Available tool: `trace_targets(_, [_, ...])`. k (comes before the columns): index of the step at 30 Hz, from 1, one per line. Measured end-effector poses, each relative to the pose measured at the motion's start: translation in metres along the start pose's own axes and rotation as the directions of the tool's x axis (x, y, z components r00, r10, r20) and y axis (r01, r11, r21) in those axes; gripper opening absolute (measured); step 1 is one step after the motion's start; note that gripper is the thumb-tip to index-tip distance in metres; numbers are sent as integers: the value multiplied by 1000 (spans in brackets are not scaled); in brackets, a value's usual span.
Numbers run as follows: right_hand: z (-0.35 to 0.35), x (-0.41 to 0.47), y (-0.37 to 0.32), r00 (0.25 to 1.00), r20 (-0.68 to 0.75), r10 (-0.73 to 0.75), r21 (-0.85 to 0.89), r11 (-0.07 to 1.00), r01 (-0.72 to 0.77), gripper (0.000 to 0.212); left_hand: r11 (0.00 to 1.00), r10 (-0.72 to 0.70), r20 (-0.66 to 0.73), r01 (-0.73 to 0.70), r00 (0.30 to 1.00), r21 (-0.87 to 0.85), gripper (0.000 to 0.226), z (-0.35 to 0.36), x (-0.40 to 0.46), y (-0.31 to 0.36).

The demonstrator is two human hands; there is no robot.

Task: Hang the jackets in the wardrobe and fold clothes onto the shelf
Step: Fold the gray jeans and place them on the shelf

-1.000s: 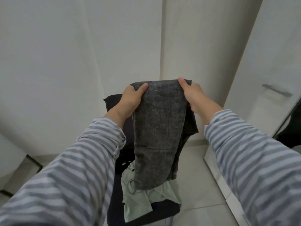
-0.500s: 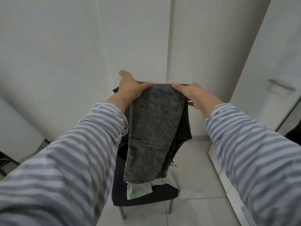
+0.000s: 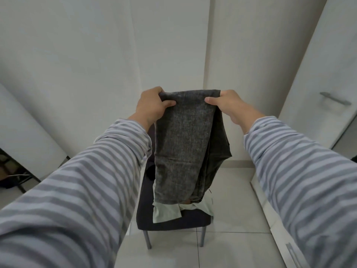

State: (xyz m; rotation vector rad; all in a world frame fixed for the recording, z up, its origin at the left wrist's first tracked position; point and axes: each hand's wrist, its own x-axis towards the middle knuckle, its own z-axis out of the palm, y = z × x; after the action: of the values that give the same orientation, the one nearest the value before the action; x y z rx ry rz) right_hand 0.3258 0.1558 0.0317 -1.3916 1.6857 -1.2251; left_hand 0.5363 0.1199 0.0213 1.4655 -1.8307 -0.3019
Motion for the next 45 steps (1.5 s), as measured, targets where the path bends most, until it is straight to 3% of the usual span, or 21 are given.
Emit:
trace_targets(4, [8, -3, 5, 999, -46, -26, 19, 999, 27, 27, 997, 3, -22, -4, 1000, -74, 35, -4, -2, -8])
trace_targets(10, [28, 12, 17, 999, -47, 4, 4, 1000, -4, 16, 998, -45, 35, 47, 998, -38, 36, 4, 5, -25])
trace_targets(15, [60, 42, 50, 995, -32, 91, -18, 996, -91, 27, 992, -124, 120, 127, 985, -17, 33, 35, 20, -63])
trace_targets(20, [97, 83, 83, 983, -57, 174, -58, 982, -178, 25, 988, -152, 178, 155, 972, -4, 30, 74, 45, -104])
trace_targets(22, [135, 143, 107, 965, -101, 240, -69, 966, -248, 29, 978, -209, 213, 210, 954, 22, 29, 109, 97, -147])
trace_targets(29, [174, 216, 160, 915, -160, 371, -38, 924, -381, 13, 987, -158, 182, 159, 970, 12, 23, 177, 144, -198])
trace_targets(32, [182, 237, 183, 853, -268, 448, -94, 869, -486, 22, 992, -89, 191, 104, 978, -68, 27, 205, 153, -216])
trace_targets(38, [199, 211, 232, 827, -214, 519, -67, 837, -543, 22, 985, -71, 290, 113, 954, -130, 25, 230, 118, -249])
trace_targets(45, [207, 128, 282, 793, -118, 598, -50, 794, -606, 18, 993, -90, 374, 113, 923, -41, 37, 247, 31, -274])
